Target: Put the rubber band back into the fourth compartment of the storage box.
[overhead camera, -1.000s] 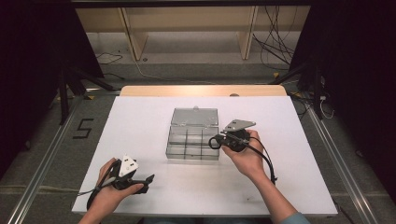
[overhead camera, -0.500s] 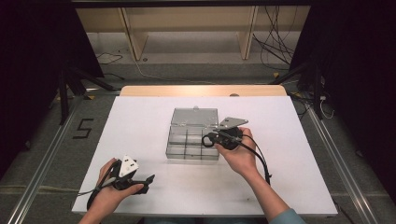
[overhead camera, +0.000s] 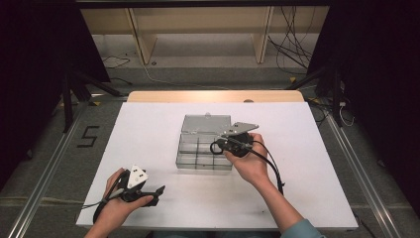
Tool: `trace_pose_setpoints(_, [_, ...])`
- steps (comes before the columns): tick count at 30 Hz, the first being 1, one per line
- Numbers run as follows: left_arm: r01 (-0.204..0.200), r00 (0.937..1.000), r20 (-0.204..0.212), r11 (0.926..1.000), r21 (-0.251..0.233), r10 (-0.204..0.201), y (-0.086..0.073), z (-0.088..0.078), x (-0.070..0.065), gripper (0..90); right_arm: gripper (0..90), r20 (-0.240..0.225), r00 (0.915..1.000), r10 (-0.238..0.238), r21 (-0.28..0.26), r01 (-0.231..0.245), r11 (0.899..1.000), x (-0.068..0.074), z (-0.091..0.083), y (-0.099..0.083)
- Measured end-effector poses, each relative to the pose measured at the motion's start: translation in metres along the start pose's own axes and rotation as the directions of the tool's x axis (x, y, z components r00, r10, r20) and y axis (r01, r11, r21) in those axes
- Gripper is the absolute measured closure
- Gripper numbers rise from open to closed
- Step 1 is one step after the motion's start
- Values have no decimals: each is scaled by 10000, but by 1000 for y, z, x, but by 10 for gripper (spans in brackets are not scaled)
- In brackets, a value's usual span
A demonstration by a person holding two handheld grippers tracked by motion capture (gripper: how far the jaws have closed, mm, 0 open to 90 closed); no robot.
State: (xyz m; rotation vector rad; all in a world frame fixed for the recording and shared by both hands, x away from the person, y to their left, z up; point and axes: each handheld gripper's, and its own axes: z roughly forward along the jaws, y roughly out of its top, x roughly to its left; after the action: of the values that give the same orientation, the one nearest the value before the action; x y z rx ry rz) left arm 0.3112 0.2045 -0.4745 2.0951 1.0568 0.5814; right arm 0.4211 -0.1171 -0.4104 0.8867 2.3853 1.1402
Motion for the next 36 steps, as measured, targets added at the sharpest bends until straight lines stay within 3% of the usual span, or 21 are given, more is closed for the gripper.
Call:
trace_pose_setpoints(15, [-5, 9999, -106, 10000, -9, 5, -1, -3, 1, 155, 891, 65, 9998, -203, -22, 203, 9998, 9, 13, 8])
trace_pose_setpoints(36, [20, 9999, -131, 10000, -50, -20, 0, -4, 1, 156, 891, 67, 9998, -195, 23, 195, 9998, 9, 23, 12])
